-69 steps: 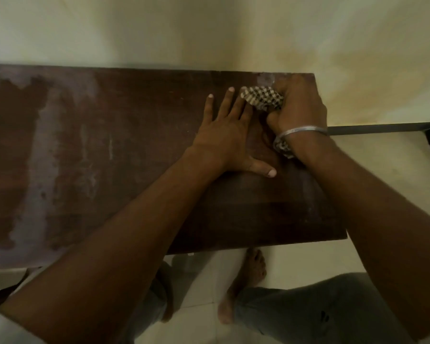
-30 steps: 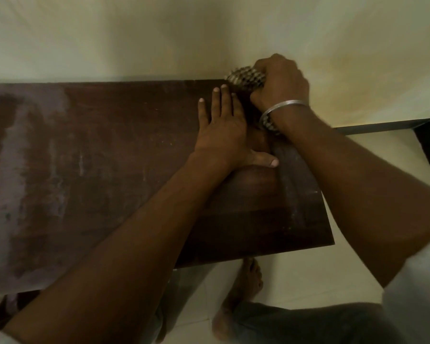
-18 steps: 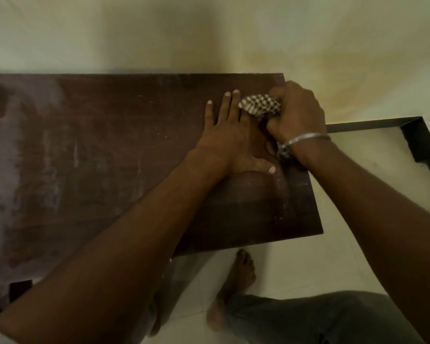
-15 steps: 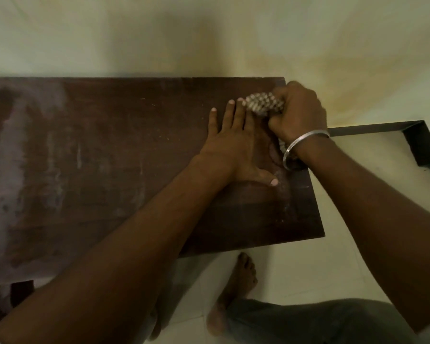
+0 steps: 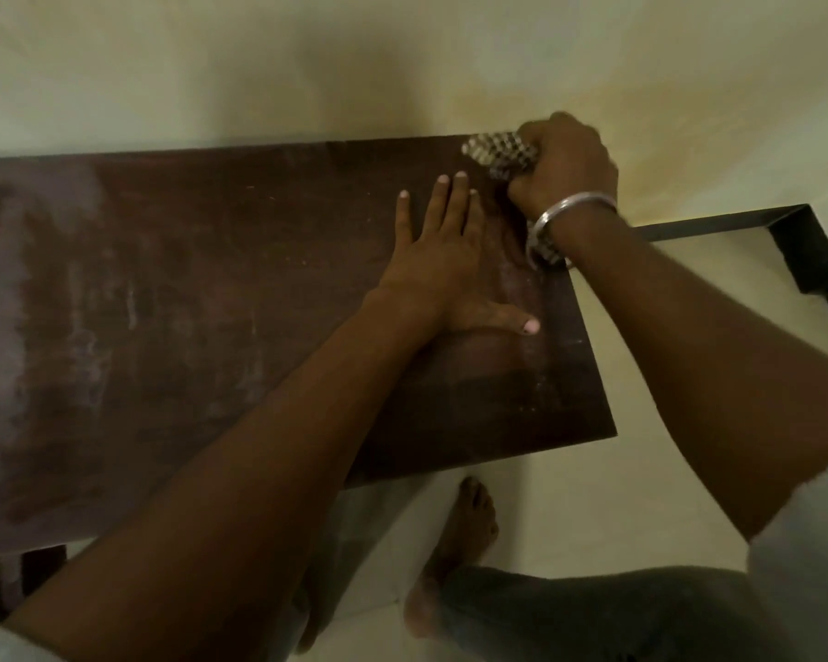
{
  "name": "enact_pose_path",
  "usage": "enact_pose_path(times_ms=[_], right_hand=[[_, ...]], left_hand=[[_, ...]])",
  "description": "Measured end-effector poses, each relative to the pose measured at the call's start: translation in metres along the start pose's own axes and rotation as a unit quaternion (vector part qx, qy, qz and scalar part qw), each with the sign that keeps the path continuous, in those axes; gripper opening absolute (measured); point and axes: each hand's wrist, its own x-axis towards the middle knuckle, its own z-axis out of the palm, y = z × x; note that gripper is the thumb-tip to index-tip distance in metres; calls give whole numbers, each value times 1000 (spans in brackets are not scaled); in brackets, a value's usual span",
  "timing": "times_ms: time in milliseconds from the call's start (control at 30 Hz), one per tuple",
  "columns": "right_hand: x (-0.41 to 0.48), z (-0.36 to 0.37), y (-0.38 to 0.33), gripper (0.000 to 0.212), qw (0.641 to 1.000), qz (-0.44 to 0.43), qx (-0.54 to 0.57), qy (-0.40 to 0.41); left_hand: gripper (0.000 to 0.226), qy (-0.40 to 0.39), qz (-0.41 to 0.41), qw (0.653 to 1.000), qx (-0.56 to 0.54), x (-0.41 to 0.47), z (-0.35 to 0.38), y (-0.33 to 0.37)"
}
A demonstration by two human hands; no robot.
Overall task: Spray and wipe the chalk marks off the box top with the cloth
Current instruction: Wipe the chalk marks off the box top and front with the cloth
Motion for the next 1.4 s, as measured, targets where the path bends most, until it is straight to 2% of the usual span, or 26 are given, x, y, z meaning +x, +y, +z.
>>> enact_pose_path(times_ms=[100, 233, 367, 500, 700, 800, 933, 1033, 1200, 1400], right_hand=[[31, 8, -7, 42, 1000, 0, 8, 12], [44, 16, -8, 34, 999, -13, -13, 32], [37, 19, -14, 27, 999, -41, -13, 24], [29, 21, -12, 46, 996, -82, 3, -39], [1, 4, 7, 42, 999, -41, 17, -29], [-45, -1, 18, 36, 996, -76, 30, -28], [-86, -8, 27, 28, 989, -129, 37, -66], [-76, -7, 24, 26, 990, -127, 34, -54], [-28, 1, -4, 39, 996, -73, 27, -36], [-78, -6, 26, 28, 986, -145, 50, -68]], left_hand=[[146, 8, 9, 1000, 0, 23, -6, -9], [148, 11, 6, 1000, 5, 39, -10, -14], [159, 26, -45, 999, 0, 34, -8, -14], [163, 22, -85, 996, -5, 26, -11, -13], [164, -30, -44, 998, 23, 8, -9, -12], [164, -45, -23, 998, 30, -4, -6, -10], [164, -51, -9, 998, 27, -23, 0, 0], [165, -30, -8, 999, 26, -26, 6, -1], [157, -6, -24, 999, 23, -11, 4, -6], [161, -17, -22, 999, 19, -12, 3, 0]])
